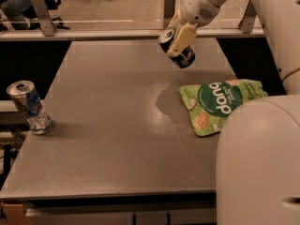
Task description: Knock pepsi can over
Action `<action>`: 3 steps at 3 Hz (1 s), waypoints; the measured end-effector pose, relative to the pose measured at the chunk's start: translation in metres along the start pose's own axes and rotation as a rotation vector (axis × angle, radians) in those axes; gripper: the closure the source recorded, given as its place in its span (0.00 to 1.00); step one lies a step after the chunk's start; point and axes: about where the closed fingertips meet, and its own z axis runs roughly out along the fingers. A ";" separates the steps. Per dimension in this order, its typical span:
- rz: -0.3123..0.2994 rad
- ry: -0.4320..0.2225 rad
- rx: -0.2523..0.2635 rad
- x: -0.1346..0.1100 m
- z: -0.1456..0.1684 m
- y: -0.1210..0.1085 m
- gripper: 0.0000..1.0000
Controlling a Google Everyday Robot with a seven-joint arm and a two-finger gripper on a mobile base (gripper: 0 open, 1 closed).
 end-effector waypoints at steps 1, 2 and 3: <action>-0.074 0.078 -0.066 0.000 0.014 0.022 0.82; -0.118 0.104 -0.112 -0.007 0.033 0.041 0.60; -0.148 0.090 -0.165 -0.019 0.053 0.064 0.37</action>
Offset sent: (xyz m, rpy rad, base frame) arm -0.0787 0.0339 -0.0557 -0.2064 0.0832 0.2238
